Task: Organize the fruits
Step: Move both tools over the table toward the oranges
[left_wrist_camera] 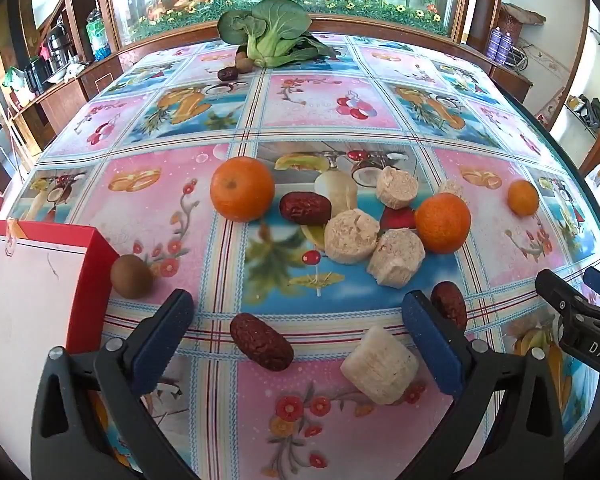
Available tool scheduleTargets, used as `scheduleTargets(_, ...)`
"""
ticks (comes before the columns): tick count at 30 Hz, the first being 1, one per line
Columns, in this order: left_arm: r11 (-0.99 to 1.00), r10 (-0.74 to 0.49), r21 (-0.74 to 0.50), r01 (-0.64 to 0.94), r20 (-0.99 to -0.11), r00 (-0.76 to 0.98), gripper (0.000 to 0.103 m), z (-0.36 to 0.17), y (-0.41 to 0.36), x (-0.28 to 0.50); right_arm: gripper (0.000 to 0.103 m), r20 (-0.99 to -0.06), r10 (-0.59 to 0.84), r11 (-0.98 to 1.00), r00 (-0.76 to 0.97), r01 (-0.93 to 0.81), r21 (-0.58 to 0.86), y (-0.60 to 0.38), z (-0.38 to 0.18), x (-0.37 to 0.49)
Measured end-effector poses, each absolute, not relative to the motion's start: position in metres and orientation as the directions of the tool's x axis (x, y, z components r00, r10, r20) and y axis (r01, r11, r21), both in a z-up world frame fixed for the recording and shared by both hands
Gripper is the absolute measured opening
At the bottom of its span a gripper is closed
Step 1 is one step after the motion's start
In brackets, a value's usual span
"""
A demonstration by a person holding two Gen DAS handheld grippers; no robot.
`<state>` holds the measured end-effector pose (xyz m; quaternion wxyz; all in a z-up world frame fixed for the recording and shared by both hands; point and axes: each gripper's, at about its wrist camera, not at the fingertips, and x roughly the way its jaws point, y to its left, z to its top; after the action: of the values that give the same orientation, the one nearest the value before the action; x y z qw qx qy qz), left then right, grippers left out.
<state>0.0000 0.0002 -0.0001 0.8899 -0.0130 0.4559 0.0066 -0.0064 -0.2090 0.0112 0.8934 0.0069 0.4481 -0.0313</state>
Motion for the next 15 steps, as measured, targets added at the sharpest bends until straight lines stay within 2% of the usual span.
scheduleTargets(12,1.0,0.0,-0.018,-0.024,-0.812,0.584,0.103,-0.0002,0.0003,0.0,0.103,-0.803,-0.054,0.997,0.594,0.072,-0.013,-0.2103,0.011,-0.0036)
scheduleTargets(15,1.0,-0.001,-0.018,-0.024,-0.812,0.583,0.103,0.0004,0.0003,-0.001,0.102,-0.799,-0.015,0.999,0.601,0.041,0.013,-0.2087,0.0126,-0.01)
